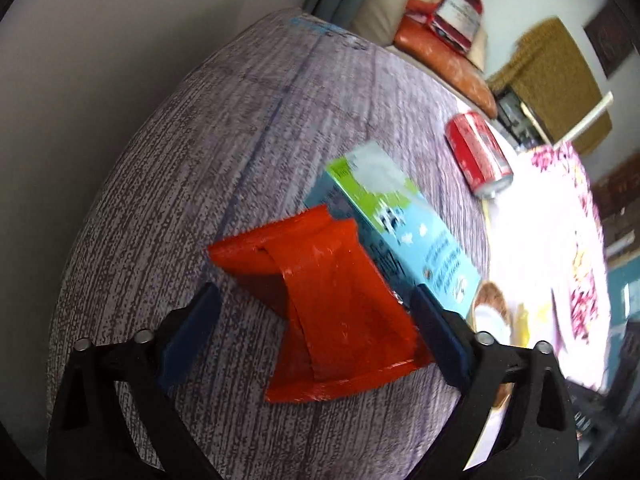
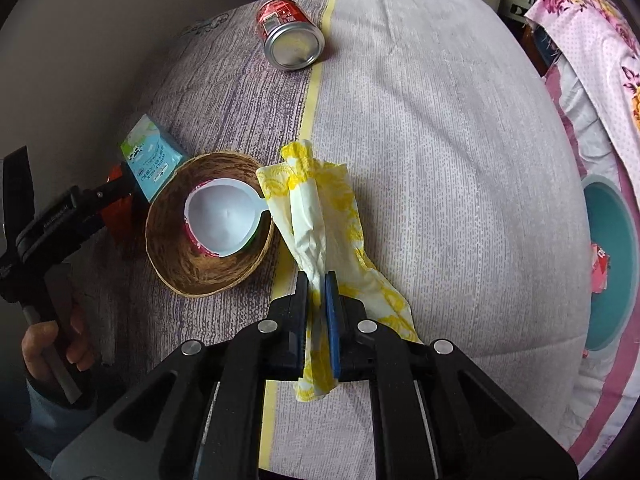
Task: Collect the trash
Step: 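Grasp the red wrapper with left tool while right tool grasps the yellow-patterned napkin, then lift the red wrapper and napkin and carry them over the teal bin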
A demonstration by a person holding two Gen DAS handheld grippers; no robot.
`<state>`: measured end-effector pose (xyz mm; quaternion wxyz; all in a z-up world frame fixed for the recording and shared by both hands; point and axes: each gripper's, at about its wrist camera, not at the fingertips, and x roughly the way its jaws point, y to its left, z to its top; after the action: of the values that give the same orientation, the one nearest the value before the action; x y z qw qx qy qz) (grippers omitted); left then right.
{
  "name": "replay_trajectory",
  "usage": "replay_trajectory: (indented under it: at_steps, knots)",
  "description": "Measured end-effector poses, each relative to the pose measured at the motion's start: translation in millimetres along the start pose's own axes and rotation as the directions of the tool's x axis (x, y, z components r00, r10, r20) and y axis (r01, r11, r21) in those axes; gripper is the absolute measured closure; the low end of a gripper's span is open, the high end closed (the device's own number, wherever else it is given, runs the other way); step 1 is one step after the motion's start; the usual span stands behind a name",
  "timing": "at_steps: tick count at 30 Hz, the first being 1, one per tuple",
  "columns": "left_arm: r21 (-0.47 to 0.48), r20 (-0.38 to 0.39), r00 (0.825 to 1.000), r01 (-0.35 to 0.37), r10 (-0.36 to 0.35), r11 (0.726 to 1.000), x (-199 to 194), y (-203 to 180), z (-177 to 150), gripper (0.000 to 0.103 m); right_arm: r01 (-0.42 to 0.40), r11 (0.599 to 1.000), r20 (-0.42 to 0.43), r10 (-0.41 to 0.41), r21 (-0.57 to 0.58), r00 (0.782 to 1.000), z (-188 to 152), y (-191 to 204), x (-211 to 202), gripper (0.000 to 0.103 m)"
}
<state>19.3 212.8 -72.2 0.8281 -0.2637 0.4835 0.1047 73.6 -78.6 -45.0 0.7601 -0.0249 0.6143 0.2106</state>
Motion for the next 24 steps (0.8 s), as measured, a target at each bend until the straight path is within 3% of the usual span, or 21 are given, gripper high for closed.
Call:
replay_trajectory:
  at_steps: [2,5,6,11,16,17,19,20,21,23,24]
  knots:
    - [0.061,0.014,0.999,-0.051,0.051,0.997,-2,-6,-7,0.036,0.009,1.0,-0.001,-0.009,0.007,1.0,3,0,0,0.088]
    - [0.088,0.013,0.999,-0.052,0.051,0.995,-5,-6,-11,0.045,0.035,0.999,0.014,-0.036,0.011,0.999,4,-3,-2,0.057]
    - [0.094,0.013,0.998,-0.055,0.054,0.994,-5,-5,-12,0.046,0.04,0.999,0.016,-0.04,0.009,0.999,6,2,2,0.052]
    - [0.116,0.005,0.999,-0.041,0.041,0.992,-10,-3,-18,0.047,0.07,0.997,0.005,-0.07,-0.038,0.998,13,4,14,0.035]
    - [0.124,0.025,0.999,-0.025,0.022,0.992,-26,-3,-23,0.048,0.07,0.996,-0.017,-0.071,-0.061,0.997,12,6,25,0.035]
    - [0.126,0.03,0.999,-0.022,0.019,0.992,-28,-4,-23,0.048,0.072,0.995,-0.017,-0.073,-0.07,0.997,11,7,26,0.036]
    - [0.131,0.039,0.999,-0.013,0.008,0.991,-35,-7,-22,0.048,0.097,0.991,-0.004,-0.097,-0.093,0.995,8,10,26,0.048]
    - [0.136,0.044,0.999,-0.006,0.0,0.991,-39,-9,-22,0.048,0.096,0.991,-0.002,-0.097,-0.095,0.995,7,9,26,0.058]
    - [0.141,0.049,0.999,0.0,-0.007,0.99,-43,-12,-22,0.048,0.09,0.992,0.002,-0.09,-0.087,0.996,7,7,24,0.074]
    - [0.157,0.06,0.998,0.014,-0.024,0.987,-50,-22,-21,0.048,0.06,0.997,0.008,-0.059,-0.047,0.998,6,-3,19,0.094]
    - [0.165,0.063,0.998,0.019,-0.03,0.986,-52,-27,-21,0.047,0.05,0.999,0.025,-0.049,-0.021,0.998,6,-10,13,0.094]
